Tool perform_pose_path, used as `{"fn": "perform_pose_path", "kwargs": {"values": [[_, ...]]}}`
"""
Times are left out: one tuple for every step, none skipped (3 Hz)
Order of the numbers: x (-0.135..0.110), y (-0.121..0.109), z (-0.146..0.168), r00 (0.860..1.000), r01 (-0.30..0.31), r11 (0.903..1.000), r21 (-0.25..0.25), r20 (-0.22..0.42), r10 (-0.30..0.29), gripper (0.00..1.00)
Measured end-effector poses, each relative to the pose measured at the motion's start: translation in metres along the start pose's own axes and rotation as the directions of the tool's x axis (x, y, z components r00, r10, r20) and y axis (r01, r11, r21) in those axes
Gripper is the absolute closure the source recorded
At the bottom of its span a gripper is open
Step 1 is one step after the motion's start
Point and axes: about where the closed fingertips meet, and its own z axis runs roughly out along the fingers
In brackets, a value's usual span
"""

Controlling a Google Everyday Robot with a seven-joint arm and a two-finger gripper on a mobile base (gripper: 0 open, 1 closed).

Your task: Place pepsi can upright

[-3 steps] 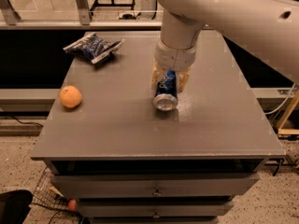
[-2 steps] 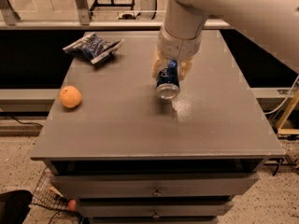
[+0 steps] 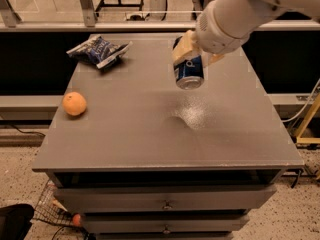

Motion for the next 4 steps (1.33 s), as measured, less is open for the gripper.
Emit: {"fn": "perform_pose_path", "kwargs": {"values": [[-0.031,-0.003,-0.016,0.988,0.017,0.9856,-0.168,0.152,0.009,1.0],[-0.041,0.013,-0.032,0.975,0.081,0.9403,-0.331,0.224,-0.005,1.0],[-0.028,0.027,-0.047,0.959,0.198,0.8869,-0.417,0.268,-0.088,1.0],[-0.005,0.03,-0.051,0.919,0.356,0.8405,-0.409,0.315,-0.236,1.0]]}}
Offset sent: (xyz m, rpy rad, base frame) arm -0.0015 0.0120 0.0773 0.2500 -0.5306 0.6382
